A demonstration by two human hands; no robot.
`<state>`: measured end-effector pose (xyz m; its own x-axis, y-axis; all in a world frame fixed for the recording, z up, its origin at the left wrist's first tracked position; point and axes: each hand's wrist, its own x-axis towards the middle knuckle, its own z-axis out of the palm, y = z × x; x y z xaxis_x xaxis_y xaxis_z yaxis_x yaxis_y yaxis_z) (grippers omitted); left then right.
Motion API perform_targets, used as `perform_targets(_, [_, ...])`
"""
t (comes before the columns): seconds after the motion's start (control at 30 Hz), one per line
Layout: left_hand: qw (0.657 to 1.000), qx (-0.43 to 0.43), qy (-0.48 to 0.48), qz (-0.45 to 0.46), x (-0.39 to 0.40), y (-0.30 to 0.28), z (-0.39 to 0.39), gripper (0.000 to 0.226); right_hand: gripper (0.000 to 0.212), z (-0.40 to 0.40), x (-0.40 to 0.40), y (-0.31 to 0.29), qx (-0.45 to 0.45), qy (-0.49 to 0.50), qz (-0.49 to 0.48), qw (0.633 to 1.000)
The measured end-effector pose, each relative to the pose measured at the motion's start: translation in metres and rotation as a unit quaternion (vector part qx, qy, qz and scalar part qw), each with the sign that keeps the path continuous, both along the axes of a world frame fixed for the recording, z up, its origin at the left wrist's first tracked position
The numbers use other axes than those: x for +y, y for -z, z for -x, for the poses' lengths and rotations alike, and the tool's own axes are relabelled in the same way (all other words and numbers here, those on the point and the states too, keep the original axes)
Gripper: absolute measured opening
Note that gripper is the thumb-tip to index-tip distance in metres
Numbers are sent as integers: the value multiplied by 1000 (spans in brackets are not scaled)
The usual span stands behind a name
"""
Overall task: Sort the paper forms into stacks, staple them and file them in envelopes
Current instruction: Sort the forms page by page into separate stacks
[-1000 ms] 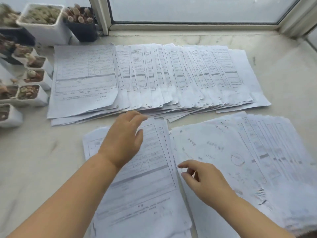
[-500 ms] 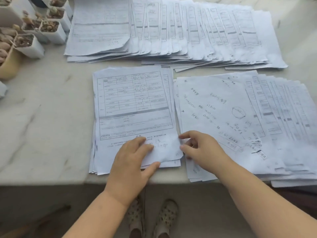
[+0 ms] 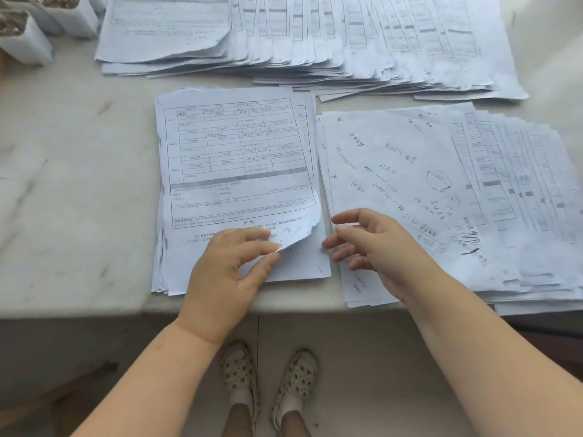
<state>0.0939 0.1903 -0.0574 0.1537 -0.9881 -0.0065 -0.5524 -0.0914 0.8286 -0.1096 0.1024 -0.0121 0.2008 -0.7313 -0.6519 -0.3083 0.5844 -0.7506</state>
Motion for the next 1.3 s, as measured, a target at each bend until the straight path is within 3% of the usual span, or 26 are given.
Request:
perform_targets(0.23, [1000,-9,-20,18,-1,7,3,32,10,0,0,5,2,-31,-31,999])
perform_targets(0.47, [997,0,-77,24,-4,2,11,13,21,-1,-1,6,-21,-21,-22,999])
perform_targets(0.67, [997,19,-70,11,-2,2,11,23,12,-11,-6,2,-1,1,-10,1000])
perform_targets(0.73, [998,25,-62,9,-2,0,9,27,23,-19,-13,0,8,1,-46,999])
perform_targets(0.8, [999,-30,-19,6,-1,-3,7,36,43,-27,-20,-5,5,-7,-89,996])
perform_targets(0.87, [991,-120,52,3,-1,-5,7,42,47,-36,-25,-7,11,-29,-109,994])
perform_targets(0.93, [983,-155,97,-16,0,-8,5,41,32,-44,-27,-4,63,-66,-85,992])
perform_targets(1.0, [983,-135,119,-42,1,-14,3,44,12,-49,-28,-1,156,-132,-14,979])
perform_targets(1.1, [993,-82,75,-33,3,-36,-2,49,28,-46,-25,-13,199,-162,89,962])
perform_targets(1.2, [991,-113,16,75,-5,-73,-7,36,27,-27,-26,-37,138,-100,159,972])
perform_targets(1.3, [977,-143,-19,159,-27,-109,-7,38,18,0,-40,-59,12,73,140,987])
